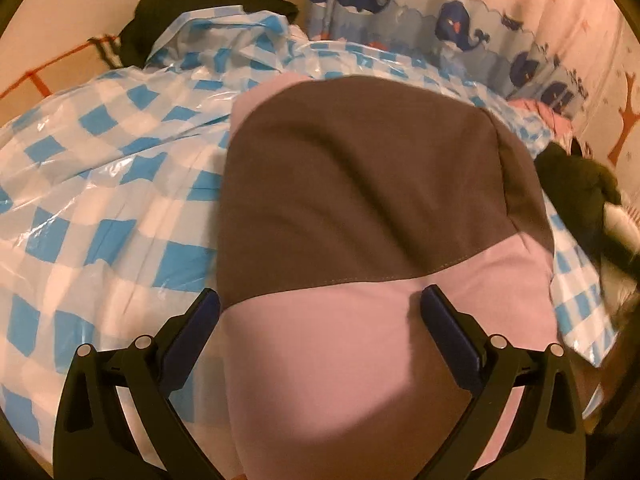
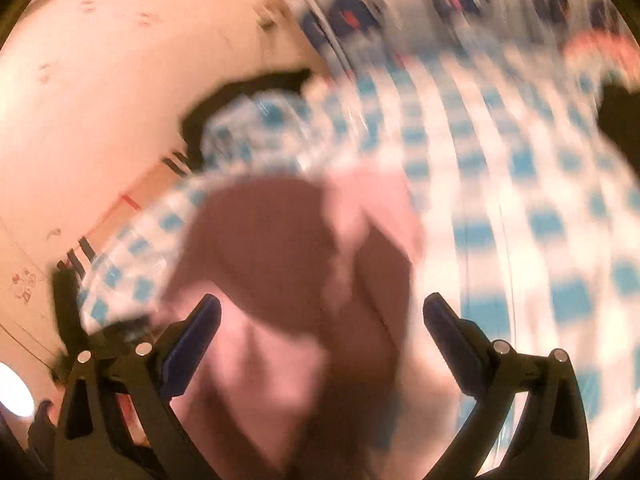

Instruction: Fold large clothes

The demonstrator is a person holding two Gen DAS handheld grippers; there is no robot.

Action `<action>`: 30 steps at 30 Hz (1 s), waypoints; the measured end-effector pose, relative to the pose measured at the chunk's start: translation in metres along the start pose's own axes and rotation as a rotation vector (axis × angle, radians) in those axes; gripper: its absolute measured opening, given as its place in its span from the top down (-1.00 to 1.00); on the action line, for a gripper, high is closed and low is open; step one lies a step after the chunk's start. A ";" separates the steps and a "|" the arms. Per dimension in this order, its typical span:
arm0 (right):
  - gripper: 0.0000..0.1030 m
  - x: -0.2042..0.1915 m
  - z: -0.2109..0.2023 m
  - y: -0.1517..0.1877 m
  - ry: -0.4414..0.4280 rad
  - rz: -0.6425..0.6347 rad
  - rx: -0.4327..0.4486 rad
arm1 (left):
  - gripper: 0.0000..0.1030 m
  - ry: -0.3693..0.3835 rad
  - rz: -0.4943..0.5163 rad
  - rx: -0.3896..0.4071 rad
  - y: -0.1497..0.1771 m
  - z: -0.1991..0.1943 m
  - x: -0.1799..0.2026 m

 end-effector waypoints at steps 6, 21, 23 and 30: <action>-0.91 0.038 0.136 0.012 0.027 0.072 -0.367 | -0.87 -0.025 -0.003 -0.013 -0.015 0.011 0.020; -0.90 -0.002 -0.052 0.060 0.310 -0.180 -0.107 | -0.87 -0.217 0.058 0.150 0.026 -0.074 0.031; -0.90 0.001 -0.046 0.069 0.321 -0.145 -0.120 | -0.87 -0.226 0.075 0.163 0.031 -0.082 0.034; -0.90 -0.007 -0.012 0.075 0.336 -0.146 -0.177 | -0.87 -0.184 0.079 0.180 0.043 -0.099 0.038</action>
Point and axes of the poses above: each gripper's, at about its wrist camera, not at the fingertips, and z roughly the way its jaws point, x to its right, y to its underside, the point moved 7 cm from there along z, roughly the way its jaws point, and after that the axes turned 11 degrees about -y, right-handed, at the moved point
